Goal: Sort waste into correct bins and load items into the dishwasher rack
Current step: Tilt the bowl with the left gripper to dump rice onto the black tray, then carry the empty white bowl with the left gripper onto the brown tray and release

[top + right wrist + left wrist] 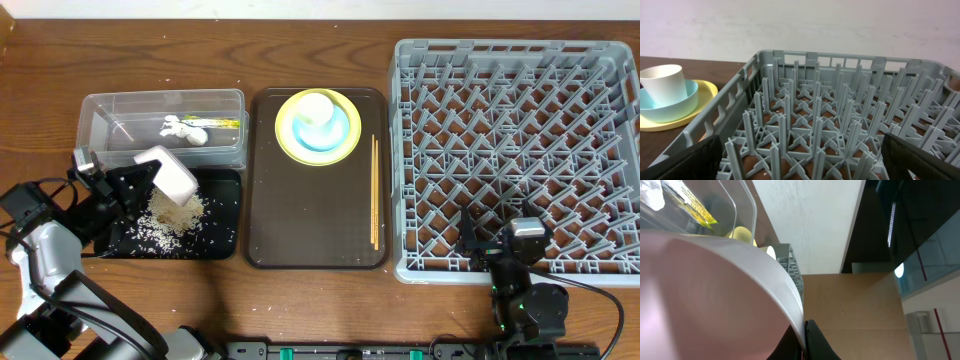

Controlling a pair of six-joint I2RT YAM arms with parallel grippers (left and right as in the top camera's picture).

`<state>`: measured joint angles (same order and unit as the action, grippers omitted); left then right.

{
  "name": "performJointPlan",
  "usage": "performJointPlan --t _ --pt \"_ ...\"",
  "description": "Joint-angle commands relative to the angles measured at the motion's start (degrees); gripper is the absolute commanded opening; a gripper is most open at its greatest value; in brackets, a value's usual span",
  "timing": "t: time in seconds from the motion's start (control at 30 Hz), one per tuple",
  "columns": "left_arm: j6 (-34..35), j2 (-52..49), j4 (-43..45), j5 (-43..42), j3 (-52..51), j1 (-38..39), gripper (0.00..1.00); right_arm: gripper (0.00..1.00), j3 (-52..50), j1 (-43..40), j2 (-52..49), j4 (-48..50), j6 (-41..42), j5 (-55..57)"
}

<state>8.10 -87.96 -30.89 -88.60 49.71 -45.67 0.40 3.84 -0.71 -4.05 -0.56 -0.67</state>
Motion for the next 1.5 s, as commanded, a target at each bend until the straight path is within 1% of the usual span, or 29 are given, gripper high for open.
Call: performJointPlan --t 0.0,0.07,0.17,0.27,0.4,0.5,0.6,0.73,0.77,0.83,0.97,1.13,1.23,1.37,1.47 --pt "-0.4 0.6 -0.8 -1.5 0.1 -0.3 0.06 0.99 -0.1 0.5 0.1 -0.2 -0.4 -0.2" --pt "-0.3 0.7 -1.9 -1.5 0.1 -0.2 0.07 0.99 -0.1 0.5 0.1 -0.2 -0.4 -0.2" --pt "-0.5 0.9 -5.9 -1.5 0.1 -0.1 0.07 0.99 -0.1 0.5 0.1 -0.2 -0.4 -0.2" --pt "-0.6 1.8 -7.6 0.8 0.1 -0.1 0.07 0.99 -0.1 0.5 0.1 -0.2 -0.4 -0.2" --pt "0.0 5.6 -9.4 5.7 0.1 0.8 0.07 0.99 -0.1 0.5 0.1 -0.2 -0.4 -0.2" --pt "3.8 9.9 -9.3 11.5 0.3 2.8 0.06 0.99 -0.1 0.5 0.1 -0.2 -0.4 -0.2" --pt "7.5 15.1 -9.2 19.0 0.9 6.8 0.06 0.99 -0.1 0.5 0.1 -0.2 -0.4 -0.2" --pt "12.7 21.9 -8.4 31.6 1.7 16.0 0.06 0.99 -0.1 0.5 0.1 -0.2 -0.4 -0.2" --pt "14.4 23.9 -7.5 36.6 1.7 20.1 0.06 0.99 -0.1 0.5 0.1 -0.2 -0.4 -0.2" --pt "16.2 25.7 -6.6 42.6 1.7 25.1 0.06 0.99 -0.1 0.5 0.1 -0.2 -0.4 -0.2" --pt "20.1 27.2 -4.0 56.7 1.7 39.0 0.06 0.99 -0.1 0.5 0.1 -0.2 -0.4 -0.2" --pt "21.6 24.7 -0.9 69.6 1.7 55.0 0.06 0.99 -0.1 0.5 0.1 -0.2 -0.4 -0.2" --pt "21.8 21.6 0.9 75.5 1.7 63.0 0.06 0.99 -0.1 0.5 0.1 -0.2 -0.4 -0.2" --pt "21.8 16.6 2.6 82.9 1.7 70.5 0.06 0.99 -0.1 0.5 0.1 -0.2 -0.4 -0.2" --pt "21.7 13.1 3.5 85.5 1.7 73.0 0.06 0.99 -0.1 0.5 0.1 -0.2 -0.4 -0.2"
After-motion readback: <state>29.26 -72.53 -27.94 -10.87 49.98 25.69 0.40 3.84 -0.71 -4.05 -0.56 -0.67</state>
